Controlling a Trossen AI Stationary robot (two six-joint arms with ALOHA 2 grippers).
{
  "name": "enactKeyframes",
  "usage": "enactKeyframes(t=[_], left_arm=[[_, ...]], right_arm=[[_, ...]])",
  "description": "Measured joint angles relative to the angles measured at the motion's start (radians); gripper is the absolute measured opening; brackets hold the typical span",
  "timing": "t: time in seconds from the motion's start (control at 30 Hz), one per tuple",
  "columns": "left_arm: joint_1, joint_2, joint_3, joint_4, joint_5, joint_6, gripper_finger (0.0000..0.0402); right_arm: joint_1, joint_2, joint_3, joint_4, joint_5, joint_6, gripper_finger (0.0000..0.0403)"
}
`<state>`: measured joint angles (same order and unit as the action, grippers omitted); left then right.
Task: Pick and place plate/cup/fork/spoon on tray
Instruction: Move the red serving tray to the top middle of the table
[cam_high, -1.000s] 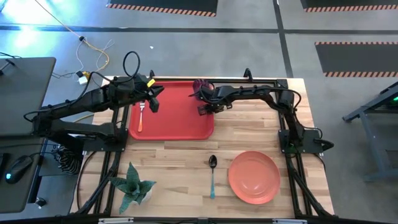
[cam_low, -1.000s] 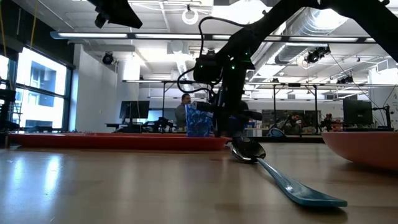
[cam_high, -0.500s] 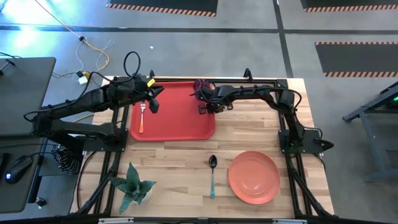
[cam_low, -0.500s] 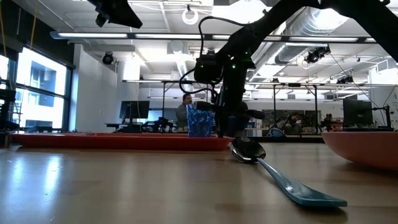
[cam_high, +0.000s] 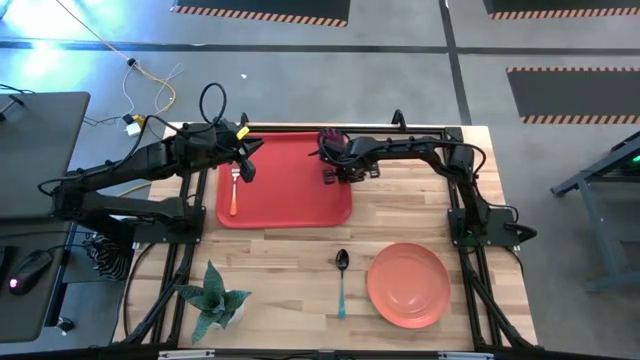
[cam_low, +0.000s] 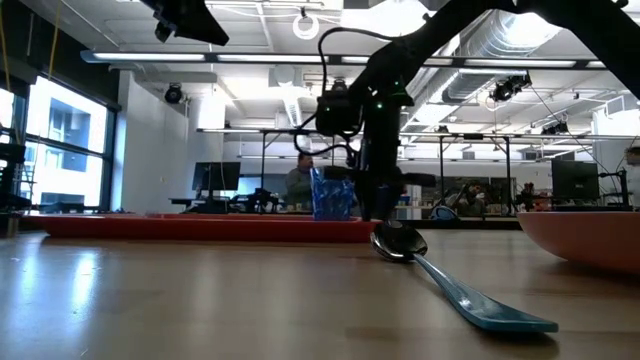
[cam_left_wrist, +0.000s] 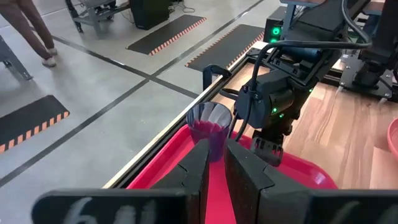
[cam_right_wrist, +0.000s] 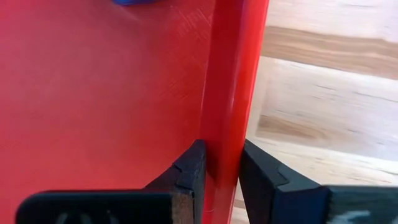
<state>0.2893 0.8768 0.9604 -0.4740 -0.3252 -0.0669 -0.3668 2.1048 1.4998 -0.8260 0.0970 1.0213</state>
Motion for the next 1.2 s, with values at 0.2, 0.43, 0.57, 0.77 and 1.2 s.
enactKeyframes(t=[0.2,0.43,0.57,0.77,1.2], left_arm=[[0.0,0.0,0.0,0.0,0.0,0.0,0.004],[0.0,0.0,0.0,0.0,0.0,0.001,0.004],[0.0,0.0,0.0,0.0,0.0,0.001,0.004],[0.0,0.0,0.0,0.0,0.0,0.001,0.004],[0.0,0.0,0.0,0.0,0.0,0.001,0.004]], right_arm=[[0.0,0.0,0.0,-0.039,0.017,0.017,0.0066],[-0.002,-0.005,-0.002,-0.065,0.029,0.011,0.0066],[-0.007,-0.005,-0.002,-0.077,0.028,-0.005,0.0066],[-0.011,-0.006,-0.002,-0.124,0.042,-0.008,0.0066],[-0.013,-0.006,-0.003,-0.186,0.064,0.034,0.0066]])
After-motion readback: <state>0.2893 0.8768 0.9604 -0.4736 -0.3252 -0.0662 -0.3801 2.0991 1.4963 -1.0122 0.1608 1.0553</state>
